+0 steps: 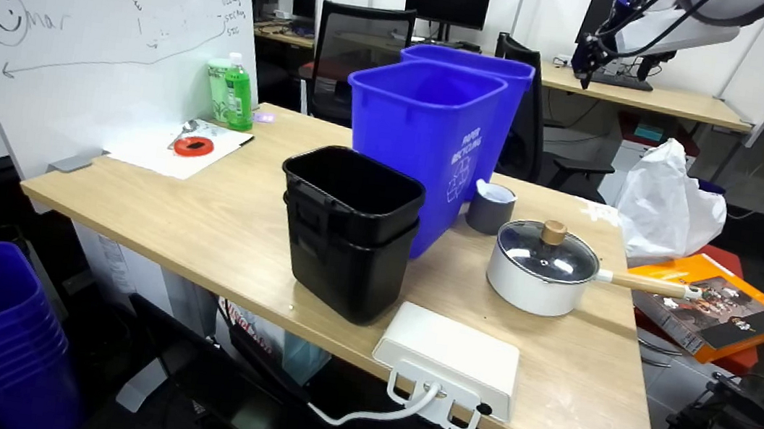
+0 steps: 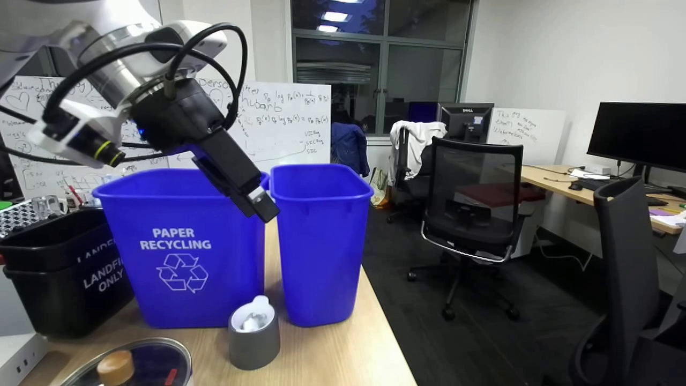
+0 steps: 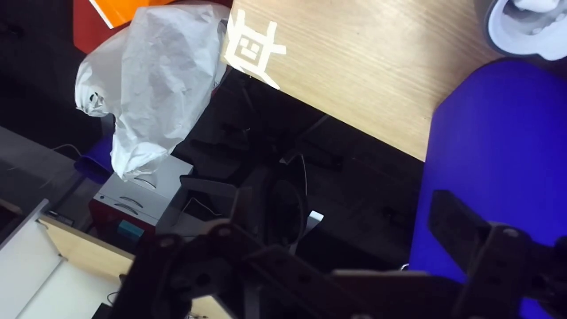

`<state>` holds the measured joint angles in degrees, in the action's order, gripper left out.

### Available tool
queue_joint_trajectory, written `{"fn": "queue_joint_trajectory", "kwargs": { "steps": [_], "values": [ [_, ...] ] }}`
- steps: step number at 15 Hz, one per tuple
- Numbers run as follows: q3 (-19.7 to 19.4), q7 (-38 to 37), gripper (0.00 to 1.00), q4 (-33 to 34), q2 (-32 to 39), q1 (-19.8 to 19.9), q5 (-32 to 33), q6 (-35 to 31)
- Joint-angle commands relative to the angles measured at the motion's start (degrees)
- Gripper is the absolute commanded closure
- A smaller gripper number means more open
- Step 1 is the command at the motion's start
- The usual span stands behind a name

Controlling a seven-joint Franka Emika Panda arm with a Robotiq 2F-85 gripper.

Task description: Place the right blue bin in the left one

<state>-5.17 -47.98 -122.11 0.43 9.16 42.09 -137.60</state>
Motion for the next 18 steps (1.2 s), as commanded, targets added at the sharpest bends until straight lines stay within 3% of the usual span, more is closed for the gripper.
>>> {"fn": "queue_joint_trajectory", "kwargs": {
  "steps": [1, 4, 13, 14, 18],
  "values": [
    [-0.83, -3.84, 0.00, 2.15, 1.59, -0.84, 1.01, 0.48],
    [-1.69, -12.63, 0.00, 6.58, 4.57, -0.61, 0.34, 0.60],
    [-6.05, -29.98, 0.00, 21.12, 17.33, -2.11, -14.83, 0.99],
    [-6.34, -26.34, 0.00, 17.53, 15.19, -2.41, -13.26, 0.11],
    [-7.08, -26.67, 0.00, 18.33, 15.81, -3.06, -13.42, 0.17]
  ]
}}
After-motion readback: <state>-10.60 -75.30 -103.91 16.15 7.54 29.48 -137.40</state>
